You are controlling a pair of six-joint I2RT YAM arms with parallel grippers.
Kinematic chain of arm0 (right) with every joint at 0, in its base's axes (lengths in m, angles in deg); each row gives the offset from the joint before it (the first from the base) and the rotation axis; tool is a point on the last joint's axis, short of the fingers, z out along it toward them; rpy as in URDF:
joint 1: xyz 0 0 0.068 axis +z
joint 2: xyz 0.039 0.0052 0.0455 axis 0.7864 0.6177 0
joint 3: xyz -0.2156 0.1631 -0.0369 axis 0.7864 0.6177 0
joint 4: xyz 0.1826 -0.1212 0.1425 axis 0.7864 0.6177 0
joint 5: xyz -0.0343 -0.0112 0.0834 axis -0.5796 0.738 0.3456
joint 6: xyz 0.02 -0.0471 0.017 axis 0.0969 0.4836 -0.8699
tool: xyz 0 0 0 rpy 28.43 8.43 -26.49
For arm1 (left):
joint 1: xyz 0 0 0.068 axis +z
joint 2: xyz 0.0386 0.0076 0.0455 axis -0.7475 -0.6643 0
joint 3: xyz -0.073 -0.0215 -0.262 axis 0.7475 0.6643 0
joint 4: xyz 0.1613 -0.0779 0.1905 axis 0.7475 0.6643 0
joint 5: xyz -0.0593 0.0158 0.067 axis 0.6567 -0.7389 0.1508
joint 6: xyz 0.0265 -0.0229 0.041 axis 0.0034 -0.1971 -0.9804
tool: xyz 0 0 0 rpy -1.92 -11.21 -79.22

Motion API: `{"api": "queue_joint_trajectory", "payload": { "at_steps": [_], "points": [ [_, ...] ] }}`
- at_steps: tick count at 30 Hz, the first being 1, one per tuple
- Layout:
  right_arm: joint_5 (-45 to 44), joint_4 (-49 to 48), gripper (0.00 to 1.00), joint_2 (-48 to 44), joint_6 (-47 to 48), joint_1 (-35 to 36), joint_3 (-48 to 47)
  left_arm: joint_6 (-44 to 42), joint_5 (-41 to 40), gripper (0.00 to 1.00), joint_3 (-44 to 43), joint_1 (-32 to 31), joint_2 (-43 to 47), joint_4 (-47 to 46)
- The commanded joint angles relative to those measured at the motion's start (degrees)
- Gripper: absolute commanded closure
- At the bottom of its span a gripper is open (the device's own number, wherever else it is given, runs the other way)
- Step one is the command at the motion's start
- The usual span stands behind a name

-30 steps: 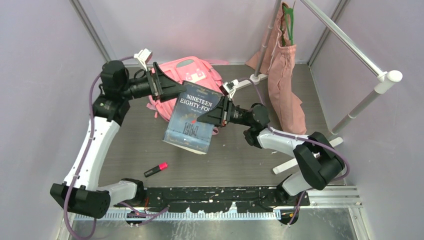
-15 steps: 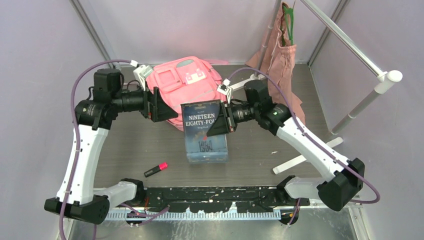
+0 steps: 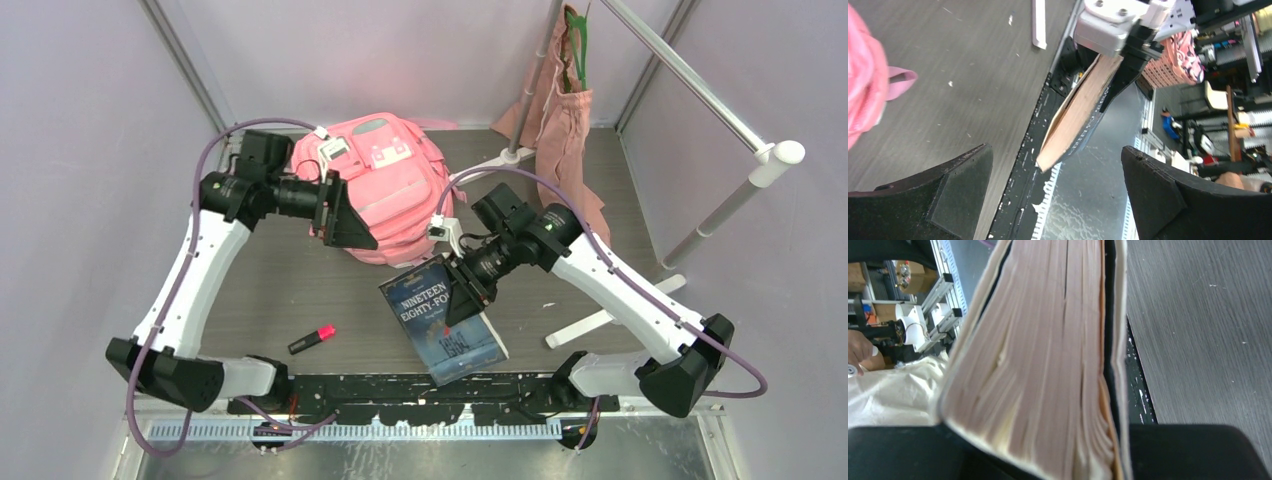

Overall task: Pack the student bag
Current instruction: Pick up the book from the center of the board.

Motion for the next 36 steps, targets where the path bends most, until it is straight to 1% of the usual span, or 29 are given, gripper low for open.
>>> {"api": "queue_joint_trajectory", "payload": {
  "at_steps": [1, 4, 7, 9, 10, 15, 19, 21, 23, 24, 26, 27, 28, 29, 31, 32, 33, 34, 35, 36],
  "points": [
    [5.98, -0.66, 0.99, -2.56, 2.18, 1.28, -5.56, -2.19, 2.21, 0.0, -0.45, -4.39, -3.32, 0.67],
    [10.29, -3.49, 0.99, -3.11, 2.21, 1.29, -4.95, 2.06, 4.82, 0.0, 1.72, -7.03, -3.38, -5.35],
    [11.12, -4.31, 0.99, -2.41, 2.3, 1.27, -4.78, 6.49, 10.59, 0.0, 3.88, -8.18, -2.76, -11.97],
    [11.84, -4.4, 0.99, -1.8, 2.69, 1.39, -4.68, 10.04, 12.29, 0.0, 6.33, -8.96, -1.91, -17.55],
    [11.98, -4.69, 0.99, -1.58, 2.68, 1.38, -4.57, 10.52, 12.37, 0.0, 7.37, -9.21, -1.55, -18.98],
    [13.5, -6.81, 0.99, -1.73, 2.47, 1.35, -4.12, 10.38, 13.11, 0.01, 11.01, -10.43, -1.26, -19.56],
    [13.51, -8.8, 0.99, -1.54, 1.51, 1.36, -3.88, 10.36, 13.1, 0.07, 12.48, -12.81, -1.13, -19.51],
    [13.66, -8.97, 0.99, -0.94, 1.41, 1.33, -4.05, 10.29, 13.5, 0.15, 12.91, -13.47, -1.13, -19.51],
    [13.63, -9.19, 0.99, -0.56, 1.21, 1.29, -4.1, 10.28, 14.75, 0.26, 13.14, -13.65, -1.03, -19.83],
    [13.53, -9.35, 0.99, -0.35, 1.04, 1.28, -4.05, 10.29, 15.23, 0.31, 13.15, -13.65, -0.77, -20.05],
    [13.24, -10.11, 0.99, -0.33, 0.24, 1.27, -3.87, 10.33, 16.0, 0.33, 13.22, -13.65, -0.12, -20.71],
    [13.08, -10.67, 0.99, -0.44, -0.47, 1.29, -3.79, 10.41, 16.38, 0.36, 13.23, -13.65, 0.23, -21.09],
    [12.67, -11.46, 0.99, -0.59, -1.17, 1.28, -3.7, 10.46, 16.93, 0.48, 13.22, -13.73, 0.48, -21.4],
    [12.27, -12.4, 0.99, -0.73, -2.05, 1.19, -3.59, 10.46, 17.24, 0.62, 13.15, -13.74, 0.68, -21.58],
    [10.84, -13.89, 0.99, -1.17, -3.65, 0.87, -3.32, 10.55, 17.64, 0.97, 13.11, -13.78, 1.01, -21.96],
    [9.98, -14.52, 0.99, -1.3, -4.55, 0.64, -3.31, 11.36, 16.95, 1.0, 13.13, -13.82, 1.17, -22.32],
    [8.92, -14.86, 0.99, -1.49, -5.32, 0.46, -3.48, 12.29, 16.18, 1.0, 13.15, -13.82, 1.36, -22.9],
    [8.0, -15.43, 0.94, -1.76, -5.99, -0.05, -3.7, 13.11, 16.34, 1.0, 13.34, -13.76, 1.88, -23.98],
    [6.97, -16.01, 0.79, -2.27, -6.87, -0.5, -3.73, 13.98, 16.09, 1.0, 13.65, -13.45, 2.52, -24.98],
    [5.39, -16.81, 0.48, -2.86, -7.9, -1.03, -3.57, 15.08, 15.19, 1.0, 14.01, -12.59, 3.21, -26.22]
  ]
}}
